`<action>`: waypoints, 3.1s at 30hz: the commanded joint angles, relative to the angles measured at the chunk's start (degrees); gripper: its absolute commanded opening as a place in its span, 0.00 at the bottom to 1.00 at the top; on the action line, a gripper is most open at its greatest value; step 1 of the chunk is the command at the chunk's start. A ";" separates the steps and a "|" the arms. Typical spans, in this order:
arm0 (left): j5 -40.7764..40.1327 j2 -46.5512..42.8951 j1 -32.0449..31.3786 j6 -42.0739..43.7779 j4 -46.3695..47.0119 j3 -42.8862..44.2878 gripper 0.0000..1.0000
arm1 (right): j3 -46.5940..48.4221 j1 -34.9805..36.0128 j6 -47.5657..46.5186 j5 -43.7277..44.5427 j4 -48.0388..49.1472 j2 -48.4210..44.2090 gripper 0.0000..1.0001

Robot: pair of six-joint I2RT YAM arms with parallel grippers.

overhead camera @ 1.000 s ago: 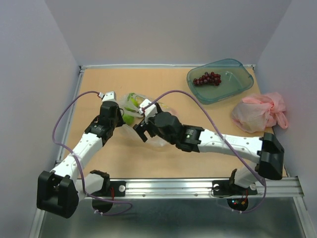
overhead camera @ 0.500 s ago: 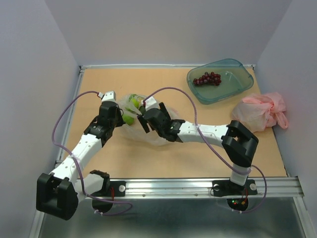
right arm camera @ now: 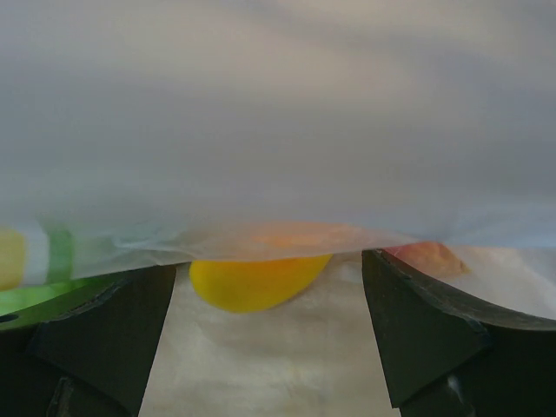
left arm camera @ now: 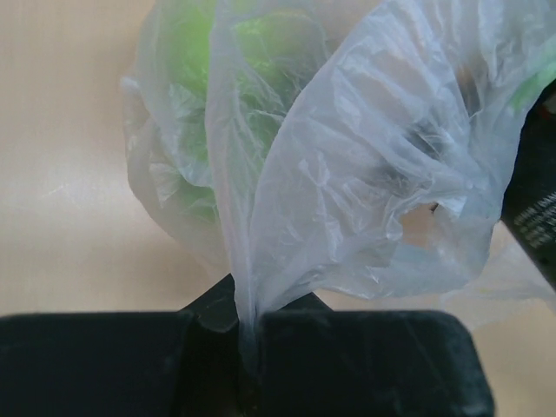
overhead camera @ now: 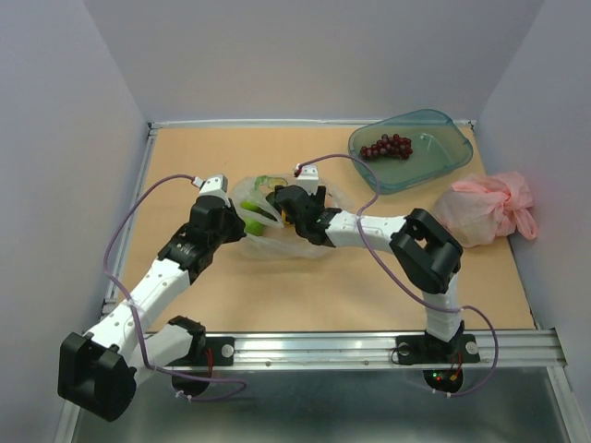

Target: Untie the knot of the plastic bag and take out the fruit

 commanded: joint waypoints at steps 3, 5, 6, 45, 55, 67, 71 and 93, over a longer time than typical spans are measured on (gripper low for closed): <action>1.04 -1.85 -1.78 -3.20 1.94 -1.41 0.00 | 4.52 -0.27 9.73 7.60 4.13 3.50 0.92; 1.30 -1.41 -1.87 -3.11 1.94 -1.24 0.00 | 5.13 -0.27 11.75 9.62 4.39 4.56 0.92; 1.57 -1.06 -1.96 -3.02 1.94 -1.32 0.00 | 5.48 -0.35 13.15 11.98 4.48 5.17 0.92; -13.01 10.36 -1.69 5.85 1.68 11.68 0.00 | -16.65 -1.59 2.36 -16.08 19.33 -17.23 0.00; -17.23 10.99 -1.25 5.94 3.09 10.46 0.00 | -23.69 -1.58 -7.40 -40.97 24.78 -25.84 0.00; -18.73 8.70 -1.25 6.38 1.85 8.79 0.00 | -12.72 -2.28 -17.94 -42.94 7.83 -37.36 0.04; -18.65 8.17 -1.25 6.47 1.68 8.43 0.00 | -8.49 -3.69 -22.25 -28.55 4.75 -37.45 0.04; -15.57 7.82 -1.25 6.65 1.59 8.52 0.00 | 1.16 -39.37 -4.16 -4.96 7.03 -11.29 0.19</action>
